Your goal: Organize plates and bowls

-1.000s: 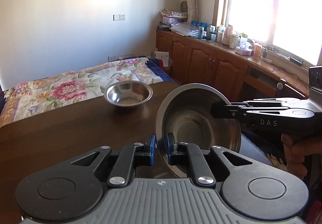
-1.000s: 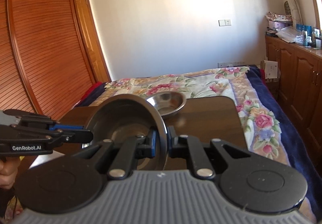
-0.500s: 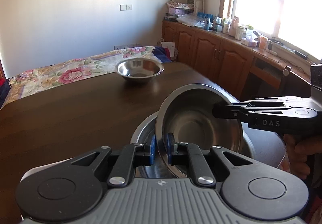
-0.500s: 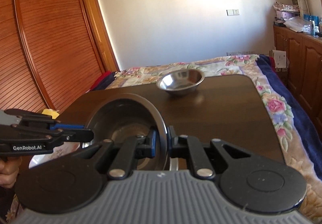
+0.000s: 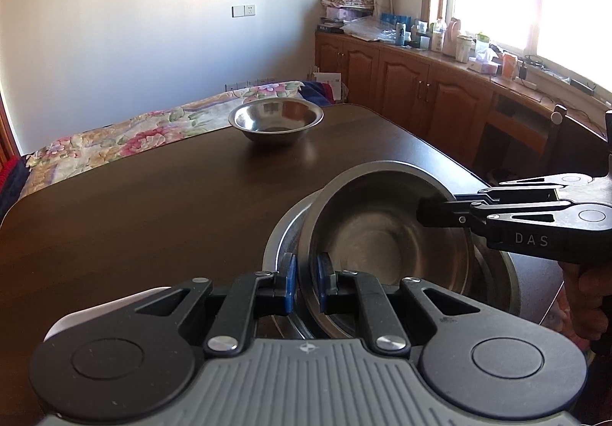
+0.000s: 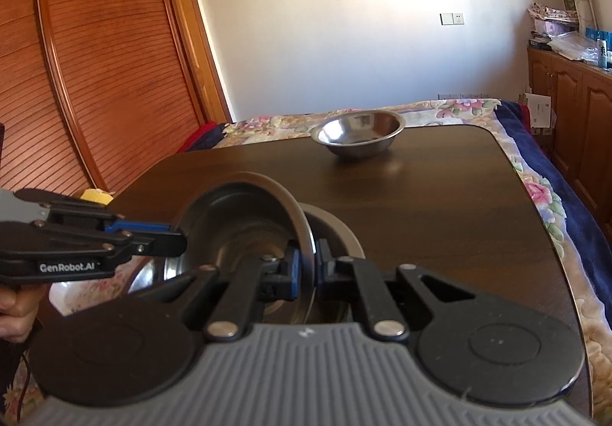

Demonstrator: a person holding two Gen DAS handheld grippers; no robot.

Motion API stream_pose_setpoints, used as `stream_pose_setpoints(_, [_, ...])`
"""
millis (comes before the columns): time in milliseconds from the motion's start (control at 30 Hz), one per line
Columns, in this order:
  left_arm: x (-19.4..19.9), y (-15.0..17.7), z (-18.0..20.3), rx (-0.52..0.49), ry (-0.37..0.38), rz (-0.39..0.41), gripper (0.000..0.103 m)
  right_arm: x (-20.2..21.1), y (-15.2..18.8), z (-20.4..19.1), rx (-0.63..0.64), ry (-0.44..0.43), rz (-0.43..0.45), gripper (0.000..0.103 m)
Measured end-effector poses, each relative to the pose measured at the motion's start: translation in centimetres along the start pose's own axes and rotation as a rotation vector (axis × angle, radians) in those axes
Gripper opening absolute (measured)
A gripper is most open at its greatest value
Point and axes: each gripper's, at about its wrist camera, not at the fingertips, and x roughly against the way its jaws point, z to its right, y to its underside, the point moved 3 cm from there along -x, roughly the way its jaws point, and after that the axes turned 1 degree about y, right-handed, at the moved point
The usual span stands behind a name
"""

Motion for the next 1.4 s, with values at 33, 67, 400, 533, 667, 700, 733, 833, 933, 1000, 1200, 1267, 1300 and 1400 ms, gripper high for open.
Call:
stream_pose_setpoints(33, [0.0,-0.1,0.0,0.001,0.001,0.001,0.013,0.0,0.1,0.0,0.004,0.002,-0.001,0.010])
stream_pose_setpoints(67, [0.0,-0.1,0.0,0.003,0.003,0.003,0.013,0.0,0.2,0.0,0.010,0.005,-0.003,0.009])
stream_pose_setpoints(400, [1.2,-0.7,-0.9,0.040,-0.010,0.054,0.013,-0.2,0.4,-0.3,0.081,0.049,-0.018,0.010])
stream_pose_setpoints(533, [1.2,-0.6,-0.8,0.048,-0.013,0.057,0.013,-0.4,0.1,-0.6,0.119,0.060,-0.035,0.010])
stream_pose_setpoints(667, [0.8,-0.2,-0.7,0.046,-0.022,0.052,0.013,-0.8,-0.2,-1.0,0.156,0.060,-0.070,0.011])
stream_pose_setpoints(700, [0.6,-0.2,-0.7,0.049,-0.025,0.050,0.013,-0.9,-0.2,-1.1,0.163,0.059,-0.078,0.012])
stream_pose_setpoints(733, [0.5,-0.1,-0.7,0.051,-0.024,0.047,0.013,-0.9,-0.2,-1.1,0.166,0.059,-0.081,0.012])
stream_pose_setpoints(833, [0.5,0.0,-0.7,0.051,-0.024,0.053,0.013,-1.0,-0.1,-1.3,0.175,0.060,-0.088,0.012])
stream_pose_setpoints(933, [0.5,-0.1,-0.8,0.057,-0.021,0.055,0.013,-1.2,0.0,-1.4,0.181,0.057,-0.092,0.013])
stream_pose_setpoints(1000, [0.5,0.0,-0.9,0.057,-0.022,0.056,0.013,-1.2,-0.1,-1.3,0.178,0.056,-0.092,0.013])
stream_pose_setpoints(1200, [0.6,0.1,-0.9,0.059,-0.019,0.058,0.013,-1.3,-0.1,-1.3,0.176,0.055,-0.087,0.013])
stream_pose_setpoints(1267, [0.6,0.1,-1.0,0.059,-0.019,0.059,0.013,-1.1,-0.3,-1.4,0.179,0.058,-0.072,0.014])
stream_pose_setpoints(1300, [0.6,0.1,-1.0,0.059,-0.019,0.059,0.013,-0.9,-0.3,-1.5,0.187,0.062,-0.056,0.018])
stream_pose_setpoints(1400, [0.6,0.0,-1.0,0.062,-0.017,0.060,0.013,-0.2,-0.8,-1.5,0.176,0.054,-0.014,0.031])
